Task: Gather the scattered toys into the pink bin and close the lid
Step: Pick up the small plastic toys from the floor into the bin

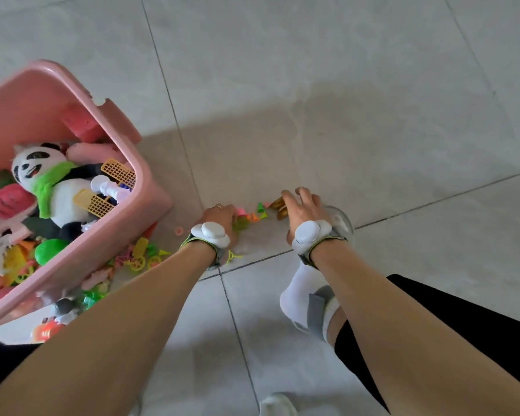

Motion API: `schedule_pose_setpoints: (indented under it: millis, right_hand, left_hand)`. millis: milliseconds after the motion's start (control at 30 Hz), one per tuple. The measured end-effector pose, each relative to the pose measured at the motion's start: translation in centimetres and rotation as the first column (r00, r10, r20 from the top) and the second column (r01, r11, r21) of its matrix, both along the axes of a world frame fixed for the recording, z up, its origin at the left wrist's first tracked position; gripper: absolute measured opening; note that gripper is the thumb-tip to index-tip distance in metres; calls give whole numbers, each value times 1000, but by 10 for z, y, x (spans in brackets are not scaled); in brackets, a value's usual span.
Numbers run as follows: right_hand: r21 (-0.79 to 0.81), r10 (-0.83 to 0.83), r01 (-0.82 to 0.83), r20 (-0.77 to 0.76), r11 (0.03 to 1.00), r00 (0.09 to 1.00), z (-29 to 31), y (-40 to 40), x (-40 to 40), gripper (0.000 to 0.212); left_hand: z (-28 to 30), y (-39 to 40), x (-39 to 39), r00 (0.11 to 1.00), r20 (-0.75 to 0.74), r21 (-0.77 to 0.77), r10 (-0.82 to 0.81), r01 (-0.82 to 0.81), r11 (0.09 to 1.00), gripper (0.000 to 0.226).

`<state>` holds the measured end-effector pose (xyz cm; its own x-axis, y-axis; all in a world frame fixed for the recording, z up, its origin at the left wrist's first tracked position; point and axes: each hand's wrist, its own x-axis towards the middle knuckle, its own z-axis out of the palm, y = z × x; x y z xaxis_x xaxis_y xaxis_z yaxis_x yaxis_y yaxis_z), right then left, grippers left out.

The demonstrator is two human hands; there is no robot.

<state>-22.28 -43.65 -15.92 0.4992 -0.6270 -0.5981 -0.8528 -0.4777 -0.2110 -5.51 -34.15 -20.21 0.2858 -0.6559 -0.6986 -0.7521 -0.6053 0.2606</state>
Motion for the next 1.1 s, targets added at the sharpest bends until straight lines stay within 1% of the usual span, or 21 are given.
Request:
schedule_pose_setpoints:
  millis: [67, 167, 267, 333, 433, 533, 633, 667, 733, 833, 933, 967, 1000, 1067, 1100]
  right_hand:
    - [-2, 41, -41, 10, 999, 999, -6, -1, 3, 81]
    - [4, 91, -91, 14, 996, 996, -14, -3, 8, 87]
    - [40, 91, -92, 20, 995, 996, -21, -4, 11, 85]
    - [53, 79, -80, 30, 995, 996, -25, 0, 10, 80]
    - [37, 55, -56, 24, 998, 998, -32, 11, 8, 65]
    - [114, 19, -14, -43, 993, 999, -33, 19, 12, 48]
    - [168, -44, 49, -36, 984, 998, -27, 25, 19, 38]
    - [183, -50, 58, -50, 981, 997, -23, 26, 21, 39]
    - [191, -14, 26, -64, 981, 998, -13, 31, 23, 47]
    - [153, 36, -32, -25, 988, 999, 10, 39, 22, 53]
    - [168, 2, -4, 8, 986, 1000, 24, 41, 22, 59]
    - [181, -14, 9, 24, 983, 1000, 30, 44, 23, 57]
    - [174, -18, 11, 42, 985, 999, 39, 48, 24, 51]
    - [166, -18, 10, 45, 986, 999, 52, 50, 26, 39]
    - [158, -13, 5, 50, 987, 999, 63, 53, 28, 36]
  left_hand:
    - [-5, -1, -2, 1000, 15, 26, -13, 13, 1000, 33]
    - [-10, 3, -4, 1000, -23, 42, 8, -7, 999, 36]
    - [-7, 8, -10, 986, -98, -66, 137, -143, 987, 31]
    - [-2, 13, -14, 956, -116, -83, 271, -281, 956, 29]
    - [-4, 22, -11, 865, -124, -14, 486, -492, 871, 30]
    - [-14, 30, 0, 791, -151, 15, 593, -598, 802, 28]
    - [-5, 36, 5, 757, -202, 23, 622, -631, 775, 24]
    - [0, 38, 5, 751, -220, 16, 622, -635, 772, 24]
    - [12, 41, 5, 761, -254, 7, 597, -616, 788, 25]
    - [33, 54, 5, 793, -282, -24, 539, -568, 823, 25]
    - [46, 62, 11, 875, -216, -26, 432, -448, 894, 23]
    - [54, 65, 14, 910, -187, -18, 369, -379, 925, 21]
    - [64, 69, 16, 935, -163, -31, 314, -323, 946, 18]
    - [82, 68, 21, 969, -112, -49, 222, -228, 972, 14]
    - [95, 70, 23, 978, -81, -75, 191, -197, 977, 16]
